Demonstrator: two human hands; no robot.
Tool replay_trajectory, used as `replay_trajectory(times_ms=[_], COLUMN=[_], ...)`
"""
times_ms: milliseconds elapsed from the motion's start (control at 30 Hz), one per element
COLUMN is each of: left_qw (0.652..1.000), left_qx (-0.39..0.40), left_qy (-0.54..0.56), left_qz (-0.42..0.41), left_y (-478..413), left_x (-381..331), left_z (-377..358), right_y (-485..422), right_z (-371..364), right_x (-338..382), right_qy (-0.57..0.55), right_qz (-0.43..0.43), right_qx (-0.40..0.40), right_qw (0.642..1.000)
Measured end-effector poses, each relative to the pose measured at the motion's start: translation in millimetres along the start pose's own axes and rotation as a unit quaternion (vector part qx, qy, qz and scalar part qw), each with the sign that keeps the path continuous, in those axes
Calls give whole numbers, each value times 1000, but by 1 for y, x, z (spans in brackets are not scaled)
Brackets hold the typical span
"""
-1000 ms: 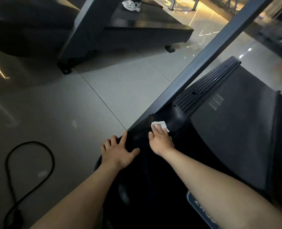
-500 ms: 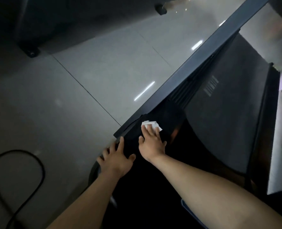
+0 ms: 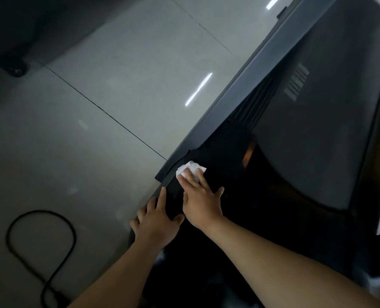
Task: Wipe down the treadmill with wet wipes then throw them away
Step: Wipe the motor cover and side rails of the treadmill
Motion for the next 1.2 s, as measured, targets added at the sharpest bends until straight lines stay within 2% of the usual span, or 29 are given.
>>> replay_trajectory(times_ms=[100, 200, 267, 433, 567, 633, 700, 767, 833, 1000, 1200], left_qw=[1000, 1000, 999, 992, 985, 981, 978, 974, 973, 957, 925], left_qx=[12, 24, 35, 93, 122, 131, 141, 146, 132, 111, 123], left_qy=[17, 12, -29, -91, -122, -140, -148, -157, -162, -199, -278], left_qz=[-4, -9, -7, -5, -12, -32, -45, -67, -100, -179, -227], left_y=[3, 5, 5, 9, -4, -11, -15, -17, -19, -28, -33], left_x=[-5, -9, -10, -15, -25, -36, -42, -45, -46, -79, -120], left_z=[5, 9, 13, 19, 23, 26, 30, 33, 38, 51, 61], right_y=[11, 15, 10, 15, 10, 4, 1, 2, 1, -1, -8], right_z=[-14, -12, -2, 17, 19, 20, 22, 21, 17, 25, 39], right_x=[17, 19, 6, -26, 1, -4, -24, -46, -51, -48, -47], right_qy=[27, 38, 7, -117, -106, -123, -188, -285, -341, -386, -450], right_qz=[50, 60, 32, -138, -107, -119, -166, -227, -247, -255, -306], right_qx=[29, 61, 58, 34, 58, 57, 24, -15, -27, -63, -64], right_qw=[998, 996, 998, 983, 987, 984, 968, 931, 907, 884, 837])
Point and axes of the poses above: each hand's wrist, its own y-axis away from the middle knuckle, its own z-axis out of the back of the hand, x = y × z, the point moved 8 cm from there along -y, towards the middle knuckle, and after that the axes turned 13 degrees about x, right-handed, at the moved point
